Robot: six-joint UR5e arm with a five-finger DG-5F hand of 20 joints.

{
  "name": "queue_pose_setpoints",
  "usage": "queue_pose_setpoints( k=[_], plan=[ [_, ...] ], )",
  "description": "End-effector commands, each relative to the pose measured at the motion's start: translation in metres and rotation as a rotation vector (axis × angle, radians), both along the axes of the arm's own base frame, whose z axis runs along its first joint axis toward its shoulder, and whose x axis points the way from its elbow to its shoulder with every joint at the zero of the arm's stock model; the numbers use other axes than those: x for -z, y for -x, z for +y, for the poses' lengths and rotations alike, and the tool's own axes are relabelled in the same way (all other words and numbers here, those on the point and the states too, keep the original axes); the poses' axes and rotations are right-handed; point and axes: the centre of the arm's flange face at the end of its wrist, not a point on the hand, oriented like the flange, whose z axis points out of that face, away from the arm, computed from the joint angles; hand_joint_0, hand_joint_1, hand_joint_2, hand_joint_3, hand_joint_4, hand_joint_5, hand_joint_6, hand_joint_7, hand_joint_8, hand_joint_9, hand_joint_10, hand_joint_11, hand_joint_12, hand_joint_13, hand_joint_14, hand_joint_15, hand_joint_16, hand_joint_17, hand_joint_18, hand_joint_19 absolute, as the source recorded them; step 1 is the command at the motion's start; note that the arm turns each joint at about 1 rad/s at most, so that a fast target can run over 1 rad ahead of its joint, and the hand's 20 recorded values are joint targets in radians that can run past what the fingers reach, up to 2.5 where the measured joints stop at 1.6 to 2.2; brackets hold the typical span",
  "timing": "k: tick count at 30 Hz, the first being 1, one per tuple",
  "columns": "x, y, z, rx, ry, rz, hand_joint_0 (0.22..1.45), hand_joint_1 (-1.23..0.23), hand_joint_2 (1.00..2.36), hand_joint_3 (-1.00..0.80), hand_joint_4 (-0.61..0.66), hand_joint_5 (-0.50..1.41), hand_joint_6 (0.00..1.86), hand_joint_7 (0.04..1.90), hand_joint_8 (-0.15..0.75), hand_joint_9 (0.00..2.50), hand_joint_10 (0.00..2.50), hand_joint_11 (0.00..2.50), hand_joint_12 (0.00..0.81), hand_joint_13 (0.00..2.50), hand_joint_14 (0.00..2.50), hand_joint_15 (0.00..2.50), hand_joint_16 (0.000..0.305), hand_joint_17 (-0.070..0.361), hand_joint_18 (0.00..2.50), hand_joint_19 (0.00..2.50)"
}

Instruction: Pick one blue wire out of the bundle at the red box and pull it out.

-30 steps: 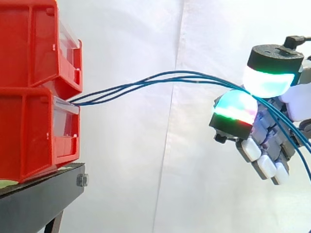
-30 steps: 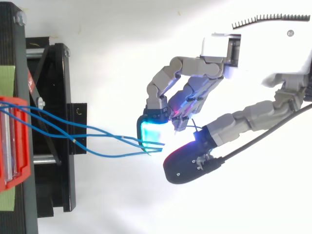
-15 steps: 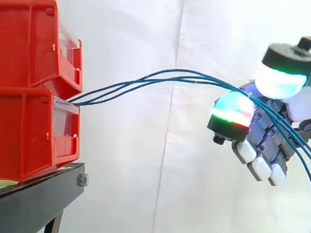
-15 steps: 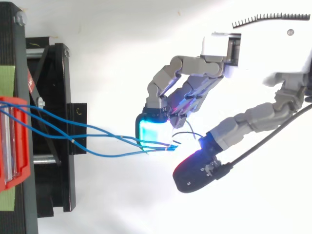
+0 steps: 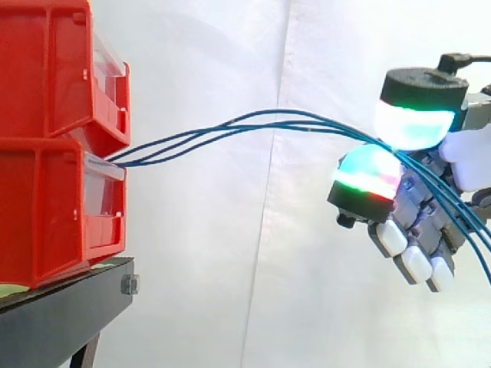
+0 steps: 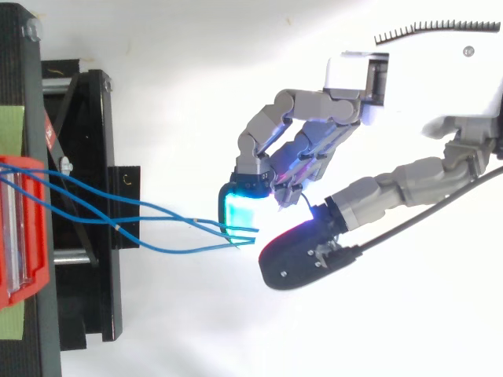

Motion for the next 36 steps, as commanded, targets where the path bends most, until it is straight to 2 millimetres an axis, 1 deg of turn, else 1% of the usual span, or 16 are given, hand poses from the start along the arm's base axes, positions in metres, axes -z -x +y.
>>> queue_pose_setpoints(
  k=[1, 2, 5, 6, 8, 12, 15, 16, 20, 22, 23, 26, 30, 33, 34, 36],
  plan=[
    [0.001, 0.0, 0.0, 0.0, -0.001, 0.001, 0.66, -0.75, 1.01, -0.26, 0.09, -0.19, 0.98, 0.86, 0.355, 0.86, 0.01, 0.59, 0.415, 0.88, 0.01, 0.44, 0.05, 0.113, 0.86, 0.45],
    [0.0, 0.0, 0.001, 0.0, -0.006, -0.001, 0.68, -0.77, 1.01, -0.25, 0.06, -0.19, 0.99, 0.88, 0.356, 0.86, 0.01, 0.6, 0.416, 0.88, 0.02, 0.43, 0.05, 0.112, 0.87, 0.44],
    [0.001, 0.0, 0.0, 0.001, -0.012, 0.0, 0.71, -0.81, 1.02, -0.23, 0.02, -0.2, 0.99, 0.93, 0.355, 0.85, 0.01, 0.61, 0.416, 0.89, 0.01, 0.43, 0.049, 0.111, 0.88, 0.43],
    [0.0, 0.0, 0.0, 0.002, -0.015, -0.002, 0.71, -0.81, 1.02, -0.23, 0.03, -0.2, 0.99, 0.96, 0.355, 0.85, 0.01, 0.61, 0.416, 0.89, 0.01, 0.43, 0.049, 0.111, 0.88, 0.43],
    [0.0, 0.0, 0.0, 0.002, -0.02, -0.002, 0.73, -0.83, 1.01, -0.24, 0.07, -0.21, 1.01, 0.9, 0.341, 0.83, 0.01, 0.6, 0.414, 0.89, 0.01, 0.43, 0.049, 0.111, 0.88, 0.43],
    [-0.001, 0.0, 0.001, -0.004, -0.029, -0.001, 0.72, -0.84, 1.01, -0.27, 0.11, -0.21, 1.0, 0.86, 0.341, 0.82, 0.01, 0.6, 0.414, 0.89, 0.01, 0.43, 0.049, 0.111, 0.88, 0.43],
    [-0.007, 0.003, 0.001, -0.006, -0.035, -0.006, 0.73, -0.84, 1.01, -0.33, 0.13, -0.22, 1.0, 0.84, 0.339, 0.81, 0.01, 0.59, 0.413, 0.89, 0.02, 0.42, 0.049, 0.111, 0.88, 0.42],
    [-0.012, 0.007, 0.001, -0.005, -0.033, 0.008, 0.72, -0.85, 1.01, -0.35, 0.14, -0.22, 1.0, 0.85, 0.336, 0.8, 0.01, 0.58, 0.412, 0.88, 0.01, 0.43, 0.049, 0.111, 0.88, 0.42],
    [-0.015, 0.013, -0.001, -0.004, -0.035, 0.032, 0.66, -0.76, 1.01, -0.36, 0.18, -0.22, 0.99, 0.85, 0.334, 0.8, 0.01, 0.58, 0.413, 0.87, 0.02, 0.43, 0.051, 0.114, 0.85, 0.45],
    [-0.015, 0.013, -0.001, -0.002, -0.042, 0.033, 0.62, -0.67, 1.01, -0.39, 0.19, -0.21, 0.98, 0.77, 0.34, 0.81, 0.01, 0.59, 0.412, 0.86, 0.01, 0.44, 0.051, 0.115, 0.82, 0.47],
    [-0.016, 0.013, 0.0, -0.002, -0.048, 0.031, 0.6, -0.64, 1.01, -0.4, 0.2, -0.21, 0.98, 0.76, 0.341, 0.82, 0.01, 0.58, 0.415, 0.86, 0.01, 0.44, 0.051, 0.116, 0.82, 0.48],
    [-0.014, 0.013, 0.0, -0.001, -0.053, 0.033, 0.57, -0.58, 1.01, -0.42, 0.2, -0.21, 0.97, 0.77, 0.347, 0.83, 0.01, 0.58, 0.42, 0.85, 0.01, 0.45, 0.053, 0.119, 0.8, 0.48],
    [-0.015, 0.013, 0.001, -0.001, -0.056, 0.031, 0.54, -0.55, 1.0, -0.46, 0.21, -0.2, 0.97, 0.77, 0.351, 0.82, 0.01, 0.58, 0.428, 0.85, 0.01, 0.45, 0.054, 0.122, 0.8, 0.48],
    [-0.015, 0.013, 0.001, -0.001, -0.059, 0.031, 0.52, -0.57, 1.0, -0.5, 0.21, -0.2, 0.96, 0.78, 0.359, 0.82, 0.01, 0.57, 0.434, 0.85, 0.01, 0.45, 0.056, 0.125, 0.8, 0.48],
    [-0.014, 0.013, 0.001, 0.0, -0.061, 0.032, 0.52, -0.66, 1.0, -0.5, 0.22, -0.2, 0.96, 0.78, 0.362, 0.82, 0.01, 0.57, 0.436, 0.85, 0.01, 0.45, 0.056, 0.125, 0.8, 0.47],
    [-0.015, 0.013, 0.001, 0.001, -0.07, 0.033, 0.53, -0.72, 1.0, -0.5, 0.22, -0.2, 0.96, 0.78, 0.358, 0.82, 0.01, 0.58, 0.435, 0.85, 0.02, 0.45, 0.055, 0.123, 0.8, 0.46]
  ],
)
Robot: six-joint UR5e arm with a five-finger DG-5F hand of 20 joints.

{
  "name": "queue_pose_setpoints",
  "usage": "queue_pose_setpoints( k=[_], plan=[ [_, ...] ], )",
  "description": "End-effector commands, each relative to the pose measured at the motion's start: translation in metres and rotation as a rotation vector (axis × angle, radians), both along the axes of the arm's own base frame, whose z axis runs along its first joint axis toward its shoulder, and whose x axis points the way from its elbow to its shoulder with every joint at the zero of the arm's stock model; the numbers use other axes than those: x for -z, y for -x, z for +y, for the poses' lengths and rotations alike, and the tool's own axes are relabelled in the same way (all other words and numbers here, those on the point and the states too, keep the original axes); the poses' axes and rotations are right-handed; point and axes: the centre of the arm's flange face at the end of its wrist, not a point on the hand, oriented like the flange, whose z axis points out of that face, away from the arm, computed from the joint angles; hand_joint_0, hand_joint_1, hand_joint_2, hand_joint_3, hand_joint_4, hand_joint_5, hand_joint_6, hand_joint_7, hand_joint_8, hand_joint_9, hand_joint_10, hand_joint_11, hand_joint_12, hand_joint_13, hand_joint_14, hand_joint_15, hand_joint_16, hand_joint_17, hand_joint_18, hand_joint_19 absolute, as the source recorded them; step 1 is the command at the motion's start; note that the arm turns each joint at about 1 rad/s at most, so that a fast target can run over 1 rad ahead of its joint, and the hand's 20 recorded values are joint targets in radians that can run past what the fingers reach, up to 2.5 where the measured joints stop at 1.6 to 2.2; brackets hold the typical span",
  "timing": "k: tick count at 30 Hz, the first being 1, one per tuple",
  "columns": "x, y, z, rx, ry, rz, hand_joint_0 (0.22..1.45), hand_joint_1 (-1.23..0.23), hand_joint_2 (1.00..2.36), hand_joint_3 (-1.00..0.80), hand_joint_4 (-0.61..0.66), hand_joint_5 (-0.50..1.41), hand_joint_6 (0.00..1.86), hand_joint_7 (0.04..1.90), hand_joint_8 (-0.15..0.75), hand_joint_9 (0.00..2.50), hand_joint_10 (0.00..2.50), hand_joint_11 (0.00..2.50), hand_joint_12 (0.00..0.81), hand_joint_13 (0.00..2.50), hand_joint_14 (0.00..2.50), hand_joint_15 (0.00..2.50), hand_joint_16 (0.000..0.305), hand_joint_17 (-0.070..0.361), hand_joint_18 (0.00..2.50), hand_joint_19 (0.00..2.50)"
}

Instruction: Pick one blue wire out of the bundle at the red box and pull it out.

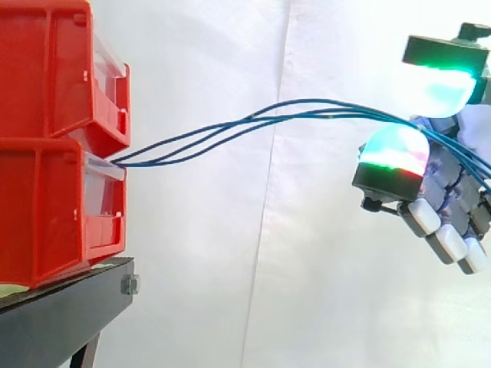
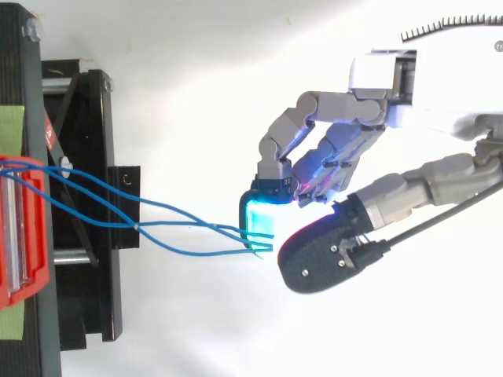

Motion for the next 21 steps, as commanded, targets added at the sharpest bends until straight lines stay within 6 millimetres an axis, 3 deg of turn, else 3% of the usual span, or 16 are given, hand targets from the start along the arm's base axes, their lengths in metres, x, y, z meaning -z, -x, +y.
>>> queue_pose_setpoints(
  k=[1, 5, 14, 21],
  plan=[
    [-0.0003, 0.0004, 0.0012, 0.001, -0.012, 0.001, 0.54, -0.76, 1.0, -0.5, 0.22, -0.2, 0.96, 0.78, 0.354, 0.82, 0.01, 0.58, 0.432, 0.85, 0.01, 0.44, 0.054, 0.121, 0.81, 0.46],
    [0.001, 0.0006, 0.002, -0.003, -0.027, 0.006, 0.62, -0.85, 1.0, -0.5, 0.21, -0.2, 0.97, 0.8, 0.338, 0.81, 0.01, 0.59, 0.419, 0.85, 0.01, 0.43, 0.051, 0.115, 0.83, 0.44],
    [0.0015, 0.0014, 0.0033, -0.006, -0.038, 0.013, 0.74, -0.85, 1.01, -0.37, 0.11, -0.21, 0.98, 0.91, 0.335, 0.81, 0.01, 0.59, 0.416, 0.87, 0.01, 0.42, 0.049, 0.111, 0.87, 0.41],
    [0.0011, 0.0018, 0.0023, -0.004, -0.039, 0.016, 0.78, -0.86, 1.01, -0.36, 0.14, -0.22, 0.98, 0.85, 0.325, 0.79, 0.01, 0.58, 0.41, 0.87, 0.01, 0.43, 0.049, 0.11, 0.86, 0.41]
  ],
)
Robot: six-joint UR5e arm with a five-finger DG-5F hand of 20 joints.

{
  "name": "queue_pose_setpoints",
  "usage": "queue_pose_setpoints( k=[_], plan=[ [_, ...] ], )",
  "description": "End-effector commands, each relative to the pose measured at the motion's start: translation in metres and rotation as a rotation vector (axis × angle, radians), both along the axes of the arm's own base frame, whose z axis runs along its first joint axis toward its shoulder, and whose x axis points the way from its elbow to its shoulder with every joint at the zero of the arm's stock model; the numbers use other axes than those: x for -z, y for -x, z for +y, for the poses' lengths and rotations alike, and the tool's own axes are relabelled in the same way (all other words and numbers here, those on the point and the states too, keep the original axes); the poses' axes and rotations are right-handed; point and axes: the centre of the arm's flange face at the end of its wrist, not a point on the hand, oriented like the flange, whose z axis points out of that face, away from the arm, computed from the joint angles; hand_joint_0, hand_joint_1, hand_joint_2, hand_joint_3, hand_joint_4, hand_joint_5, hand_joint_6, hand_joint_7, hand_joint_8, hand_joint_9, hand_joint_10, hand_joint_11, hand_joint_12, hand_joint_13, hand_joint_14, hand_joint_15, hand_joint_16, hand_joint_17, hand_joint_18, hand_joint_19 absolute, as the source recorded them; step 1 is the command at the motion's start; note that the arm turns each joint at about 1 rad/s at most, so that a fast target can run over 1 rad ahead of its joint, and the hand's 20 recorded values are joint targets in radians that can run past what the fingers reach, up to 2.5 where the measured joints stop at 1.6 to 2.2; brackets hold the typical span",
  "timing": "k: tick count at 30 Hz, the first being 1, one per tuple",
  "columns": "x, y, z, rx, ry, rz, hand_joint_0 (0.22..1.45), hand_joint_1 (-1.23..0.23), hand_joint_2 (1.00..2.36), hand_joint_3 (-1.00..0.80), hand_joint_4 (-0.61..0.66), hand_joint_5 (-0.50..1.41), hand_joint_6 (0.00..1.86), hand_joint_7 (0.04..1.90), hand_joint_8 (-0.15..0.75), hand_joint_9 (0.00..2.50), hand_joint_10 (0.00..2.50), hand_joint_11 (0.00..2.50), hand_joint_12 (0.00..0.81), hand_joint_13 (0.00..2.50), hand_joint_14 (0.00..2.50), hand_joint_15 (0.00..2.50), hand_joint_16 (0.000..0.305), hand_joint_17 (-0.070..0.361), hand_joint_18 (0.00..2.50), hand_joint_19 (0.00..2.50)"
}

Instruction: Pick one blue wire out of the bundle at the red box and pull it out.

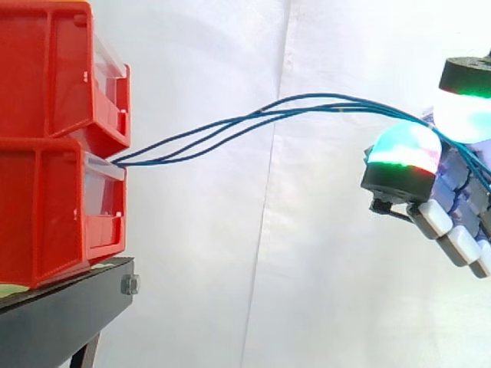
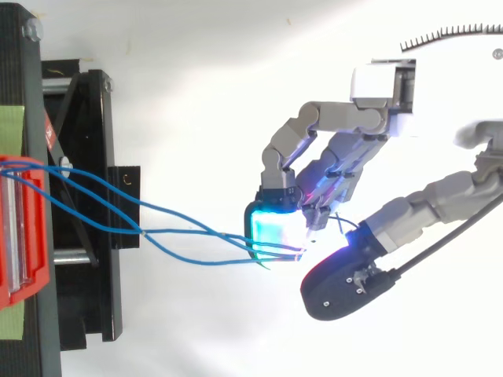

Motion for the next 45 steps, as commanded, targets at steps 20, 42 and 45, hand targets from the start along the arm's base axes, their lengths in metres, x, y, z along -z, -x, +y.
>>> queue_pose_setpoints(
  k=[20, 42, 45],
  plan=[
    [-0.0004, 0.0007, -0.0003, -0.002, -0.009, 0.002, 0.66, -0.65, 1.01, -0.41, 0.13, -0.21, 0.97, 0.87, 0.339, 0.81, 0.01, 0.58, 0.412, 0.85, 0.01, 0.43, 0.05, 0.113, 0.82, 0.45],
    [0.0002, 0.0018, -0.0005, -0.018, -0.014, 0.01, 0.84, -0.83, 1.0, -0.47, -0.05, -0.25, 0.95, 0.7, 0.247, 0.76, 0.01, 0.54, 0.375, 0.87, 0.01, 0.41, 0.045, 0.1, 0.88, 0.38],
    [0.0002, 0.0018, -0.0005, -0.018, -0.014, 0.01, 0.76, -0.87, 1.0, -0.5, -0.01, -0.25, 0.95, 0.69, 0.246, 0.75, 0.01, 0.54, 0.385, 0.87, 0.01, 0.39, 0.045, 0.102, 0.91, 0.34]
  ],
)
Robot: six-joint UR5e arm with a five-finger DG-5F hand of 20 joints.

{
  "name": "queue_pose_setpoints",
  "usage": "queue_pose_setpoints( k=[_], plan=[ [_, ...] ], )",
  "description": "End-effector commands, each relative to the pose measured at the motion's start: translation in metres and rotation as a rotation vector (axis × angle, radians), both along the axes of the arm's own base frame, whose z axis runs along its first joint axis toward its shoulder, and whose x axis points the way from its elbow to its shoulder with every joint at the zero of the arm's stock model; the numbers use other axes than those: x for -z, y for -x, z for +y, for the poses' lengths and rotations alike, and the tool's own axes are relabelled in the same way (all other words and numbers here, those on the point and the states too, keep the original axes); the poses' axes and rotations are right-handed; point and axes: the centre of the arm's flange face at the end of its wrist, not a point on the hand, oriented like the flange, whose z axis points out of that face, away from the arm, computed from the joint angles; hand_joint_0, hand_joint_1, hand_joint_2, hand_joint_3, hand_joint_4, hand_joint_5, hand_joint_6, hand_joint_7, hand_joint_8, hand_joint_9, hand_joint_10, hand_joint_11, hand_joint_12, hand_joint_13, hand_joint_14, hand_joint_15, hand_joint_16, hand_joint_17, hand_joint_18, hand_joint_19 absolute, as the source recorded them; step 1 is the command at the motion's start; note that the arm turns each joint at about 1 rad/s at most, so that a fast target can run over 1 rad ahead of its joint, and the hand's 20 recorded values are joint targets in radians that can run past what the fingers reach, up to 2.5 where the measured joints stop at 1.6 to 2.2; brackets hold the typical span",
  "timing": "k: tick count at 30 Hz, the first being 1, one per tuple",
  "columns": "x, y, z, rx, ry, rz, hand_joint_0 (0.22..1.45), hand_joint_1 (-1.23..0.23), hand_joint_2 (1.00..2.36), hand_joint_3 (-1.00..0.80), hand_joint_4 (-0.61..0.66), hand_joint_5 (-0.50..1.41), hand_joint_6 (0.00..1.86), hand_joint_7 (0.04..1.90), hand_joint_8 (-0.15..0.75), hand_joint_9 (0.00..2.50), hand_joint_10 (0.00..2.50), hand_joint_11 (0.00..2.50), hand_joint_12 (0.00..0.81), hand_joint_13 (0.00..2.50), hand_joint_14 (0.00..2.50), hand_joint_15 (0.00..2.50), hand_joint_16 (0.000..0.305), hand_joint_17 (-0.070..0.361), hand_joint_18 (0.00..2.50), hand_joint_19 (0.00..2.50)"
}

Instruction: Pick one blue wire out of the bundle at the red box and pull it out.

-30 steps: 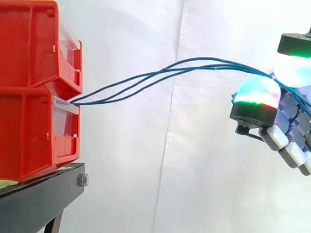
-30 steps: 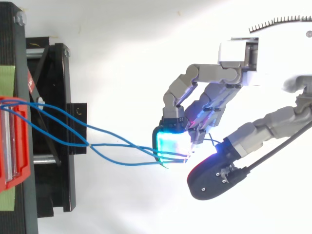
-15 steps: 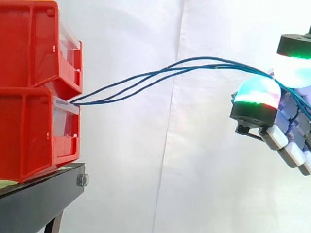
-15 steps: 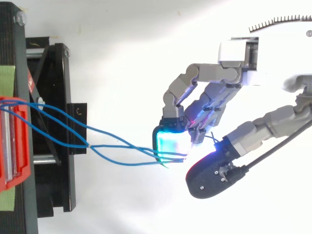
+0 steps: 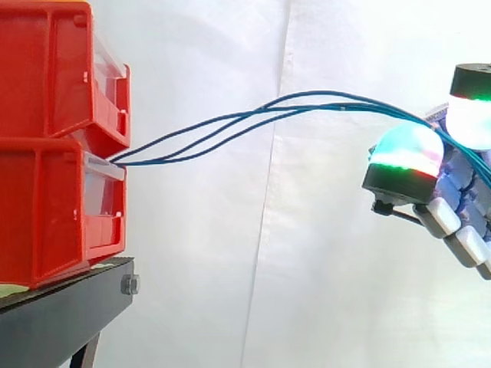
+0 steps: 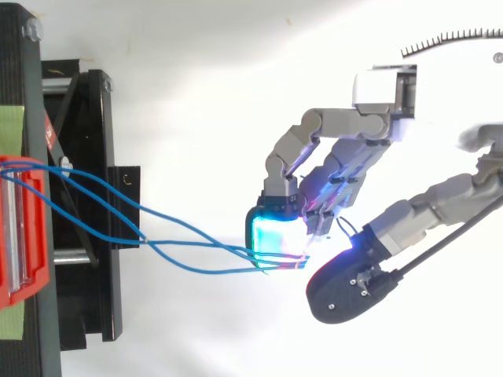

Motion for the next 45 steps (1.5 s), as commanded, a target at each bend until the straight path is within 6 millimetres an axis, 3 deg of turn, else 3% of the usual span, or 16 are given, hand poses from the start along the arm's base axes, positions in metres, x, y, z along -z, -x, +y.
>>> queue_pose_setpoints(
  k=[1, 7, 13, 18, 23, 28, 33, 40, 42, 45],
  plan=[
    [-0.0004, -0.0001, -0.0003, 0.0, 0.0, 0.0, 0.72, -0.88, 1.0, -0.5, 0.03, -0.24, 0.94, 0.69, 0.249, 0.76, 0.01, 0.55, 0.385, 0.86, 0.01, 0.41, 0.046, 0.103, 0.89, 0.36],
    [-0.0002, 0.0003, -0.0002, -0.001, 0.0, 0.003, 0.55, -0.78, 1.0, -0.5, 0.16, -0.21, 0.94, 0.73, 0.317, 0.81, 0.01, 0.57, 0.419, 0.86, 0.01, 0.43, 0.052, 0.116, 0.87, 0.43],
    [0.0005, 0.0006, 0.0003, -0.006, -0.002, 0.004, 0.51, -0.66, 1.0, -0.5, 0.18, -0.19, 0.94, 0.77, 0.35, 0.86, 0.01, 0.59, 0.44, 0.88, 0.01, 0.44, 0.056, 0.126, 0.86, 0.45],
    [0.0005, 0.0007, -0.0007, -0.004, -0.002, 0.004, 0.61, -0.73, 1.0, -0.43, 0.16, -0.18, 0.96, 0.83, 0.344, 0.9, 0.01, 0.59, 0.419, 0.89, 0.01, 0.45, 0.051, 0.115, 0.84, 0.46],
    [-0.0001, 0.0003, 0.0003, -0.006, -0.002, 0.003, 0.71, -0.81, 1.01, -0.28, 0.01, -0.18, 0.99, 1.0, 0.348, 0.91, 0.01, 0.63, 0.417, 0.93, 0.02, 0.45, 0.049, 0.11, 0.91, 0.43],
    [-0.0005, 0.0009, 0.0001, -0.005, 0.0, 0.003, 0.78, -0.82, 1.01, -0.27, -0.02, -0.19, 1.0, 1.08, 0.341, 0.91, 0.01, 0.64, 0.415, 0.94, 0.02, 0.45, 0.048, 0.108, 0.92, 0.44],
    [-0.0005, 0.0009, 0.0001, -0.004, -0.001, 0.003, 0.83, -0.81, 1.01, -0.28, 0.02, -0.22, 1.02, 1.06, 0.33, 0.9, 0.01, 0.63, 0.412, 0.93, 0.01, 0.46, 0.047, 0.106, 0.89, 0.48],
    [-0.0012, 0.0006, 0.0001, -0.004, -0.001, 0.001, 0.86, -0.79, 1.01, -0.29, 0.11, -0.24, 1.0, 0.87, 0.312, 0.88, 0.01, 0.63, 0.403, 0.91, 0.01, 0.45, 0.046, 0.104, 0.86, 0.5],
    [-0.0005, 0.0009, 0.0003, -0.006, -0.002, 0.003, 0.86, -0.78, 1.01, -0.31, 0.09, -0.24, 0.99, 0.84, 0.303, 0.87, 0.01, 0.61, 0.403, 0.91, 0.01, 0.46, 0.046, 0.104, 0.85, 0.5],
    [-0.0012, 0.0006, 0.0003, -0.006, -0.002, 0.001, 0.88, -0.8, 1.01, -0.35, -0.06, -0.23, 0.97, 0.9, 0.288, 0.86, 0.01, 0.59, 0.396, 0.9, 0.01, 0.45, 0.046, 0.103, 0.84, 0.5]
  ],
)
